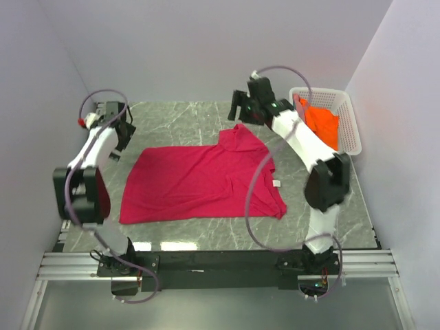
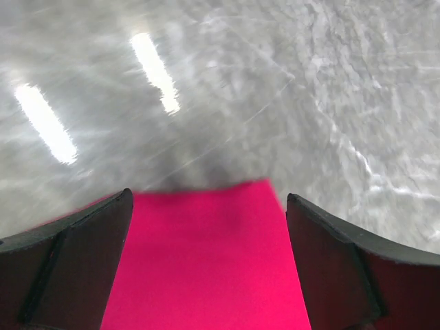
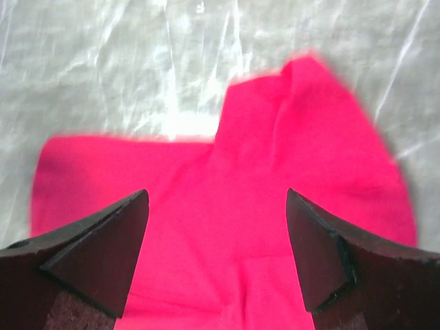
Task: Fold and stack the t-shirts
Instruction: Fold the tshirt
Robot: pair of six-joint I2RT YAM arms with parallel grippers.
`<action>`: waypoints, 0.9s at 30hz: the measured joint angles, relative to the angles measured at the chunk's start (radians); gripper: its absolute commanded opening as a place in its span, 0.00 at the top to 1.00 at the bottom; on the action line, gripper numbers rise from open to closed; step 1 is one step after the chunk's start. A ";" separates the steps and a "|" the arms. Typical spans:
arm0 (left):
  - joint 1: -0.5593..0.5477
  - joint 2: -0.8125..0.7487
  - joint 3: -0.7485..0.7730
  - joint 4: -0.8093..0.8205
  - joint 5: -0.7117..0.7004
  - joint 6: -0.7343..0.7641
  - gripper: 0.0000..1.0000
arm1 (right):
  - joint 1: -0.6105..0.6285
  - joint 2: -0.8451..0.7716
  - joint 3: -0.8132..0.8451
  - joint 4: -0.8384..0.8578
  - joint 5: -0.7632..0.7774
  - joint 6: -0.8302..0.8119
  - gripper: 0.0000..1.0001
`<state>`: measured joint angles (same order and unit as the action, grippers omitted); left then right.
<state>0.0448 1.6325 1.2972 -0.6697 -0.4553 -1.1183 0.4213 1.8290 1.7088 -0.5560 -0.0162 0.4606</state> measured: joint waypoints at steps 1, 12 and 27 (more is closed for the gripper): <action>0.003 0.056 0.048 -0.003 0.005 0.011 0.01 | -0.001 0.067 0.078 -0.009 0.010 -0.018 0.14; 0.003 0.414 0.240 0.040 0.150 0.177 0.26 | -0.081 0.525 0.533 -0.097 0.057 -0.167 0.14; -0.074 0.460 0.261 0.022 0.146 0.259 0.77 | -0.126 0.583 0.536 -0.021 0.041 -0.274 0.15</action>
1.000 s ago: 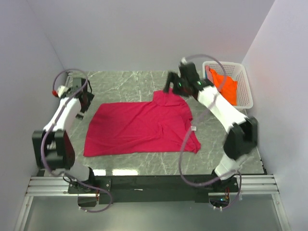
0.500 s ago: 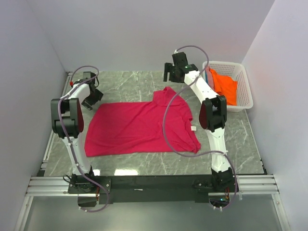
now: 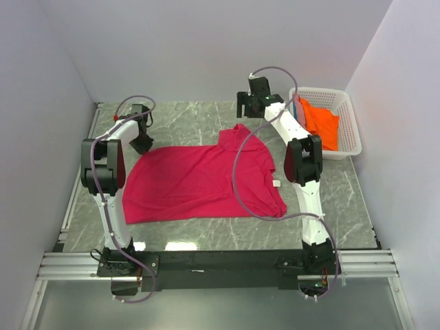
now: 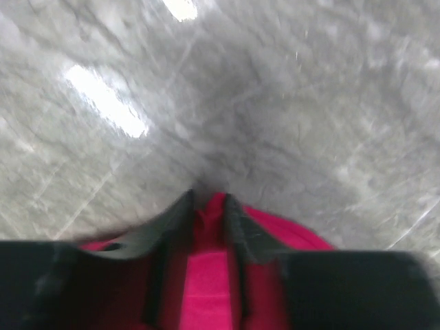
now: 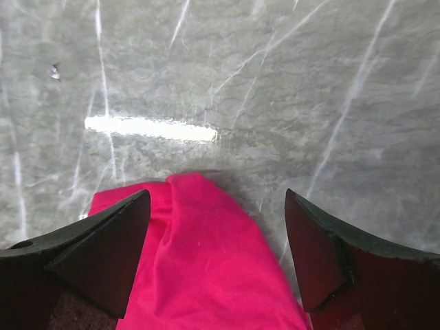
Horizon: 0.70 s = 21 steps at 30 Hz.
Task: Fold and stack the t-shirts
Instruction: Fold the tshirt
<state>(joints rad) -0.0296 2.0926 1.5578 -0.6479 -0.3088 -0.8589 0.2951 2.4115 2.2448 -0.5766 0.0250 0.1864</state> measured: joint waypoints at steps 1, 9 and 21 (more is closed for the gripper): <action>-0.006 0.001 0.000 -0.008 -0.006 0.005 0.89 | 0.001 0.014 0.006 0.001 -0.002 -0.004 0.16; -0.019 0.005 0.002 -0.036 -0.064 0.017 0.99 | 0.002 0.074 0.014 0.016 -0.047 -0.036 0.34; -0.018 0.004 0.029 -0.063 -0.101 0.069 0.99 | 0.017 0.151 0.122 0.056 -0.119 -0.082 0.39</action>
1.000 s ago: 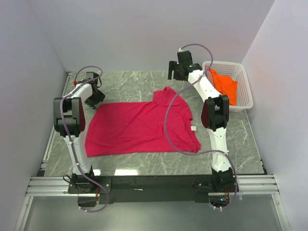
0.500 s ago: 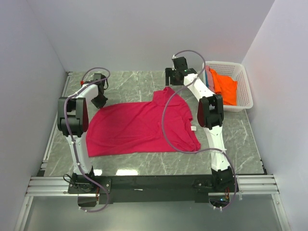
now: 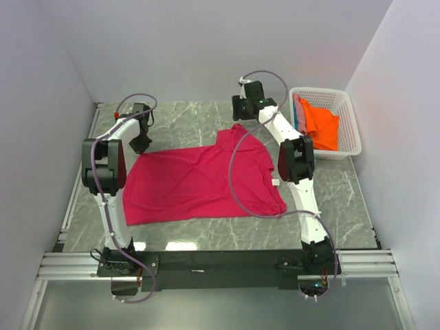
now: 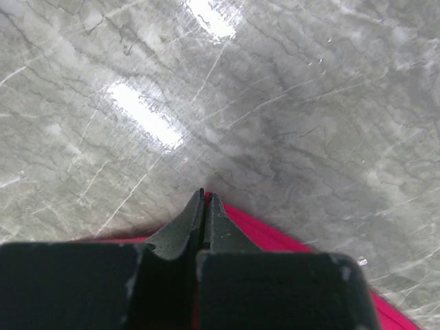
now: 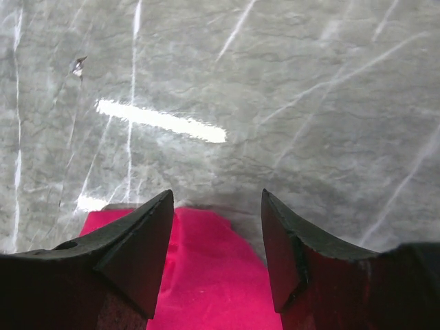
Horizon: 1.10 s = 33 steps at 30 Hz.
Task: Fold and stack the t-shirts
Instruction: Fold the tshirt
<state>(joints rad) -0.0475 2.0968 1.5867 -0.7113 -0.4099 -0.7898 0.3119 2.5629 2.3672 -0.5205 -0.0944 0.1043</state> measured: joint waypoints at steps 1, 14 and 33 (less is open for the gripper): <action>0.000 0.000 0.001 -0.004 0.000 0.002 0.99 | 0.006 0.001 0.000 0.000 0.002 -0.007 0.39; 0.000 0.000 0.001 -0.009 -0.002 0.011 0.99 | 0.049 0.003 -0.013 -0.049 0.019 0.006 0.48; 0.000 -0.006 0.001 -0.008 -0.002 0.023 0.99 | 0.045 -0.034 -0.065 -0.052 0.052 -0.043 1.00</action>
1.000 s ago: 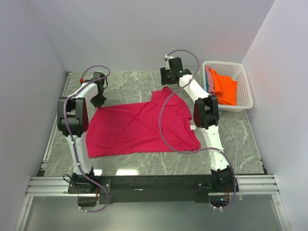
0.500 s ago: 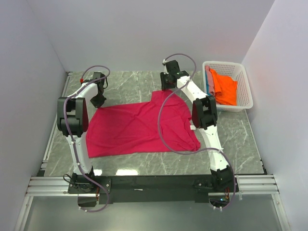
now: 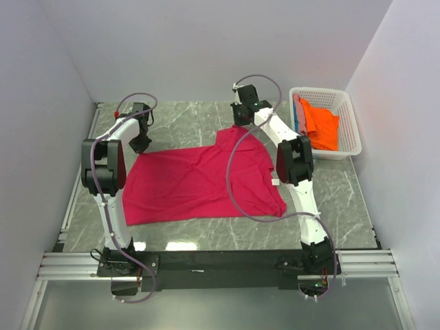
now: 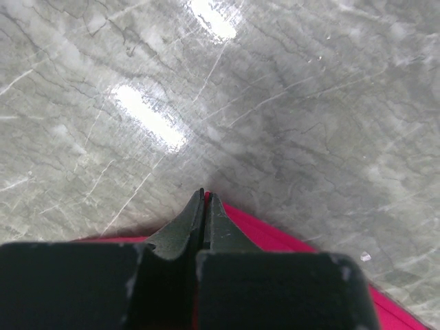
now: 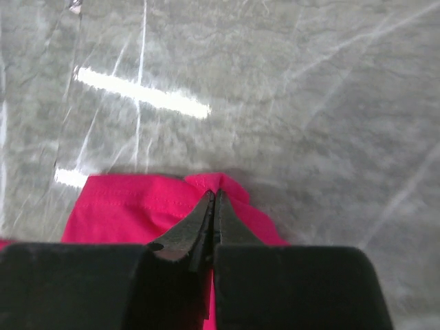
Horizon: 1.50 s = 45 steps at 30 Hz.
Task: Fold and stack the t-shirts
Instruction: Fold the tshirt
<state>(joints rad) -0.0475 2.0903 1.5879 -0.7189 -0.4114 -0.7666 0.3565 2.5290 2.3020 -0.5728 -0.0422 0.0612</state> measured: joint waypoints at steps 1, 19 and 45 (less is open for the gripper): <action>0.000 -0.004 0.000 0.000 0.000 0.000 0.99 | 0.000 -0.028 -0.030 0.004 0.003 -0.008 1.00; 0.000 -0.084 0.000 -0.003 -0.043 -0.001 0.99 | 0.000 -0.277 -0.130 0.064 0.103 -0.131 1.00; -0.010 -0.393 -0.463 0.480 0.059 0.162 0.99 | 0.024 -0.672 -0.785 0.248 -0.026 -0.125 1.00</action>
<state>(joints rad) -0.0578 1.6970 1.1252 -0.2394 -0.3527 -0.6048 0.3801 1.8568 1.5166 -0.3252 -0.0677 -0.0639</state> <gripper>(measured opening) 0.017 0.008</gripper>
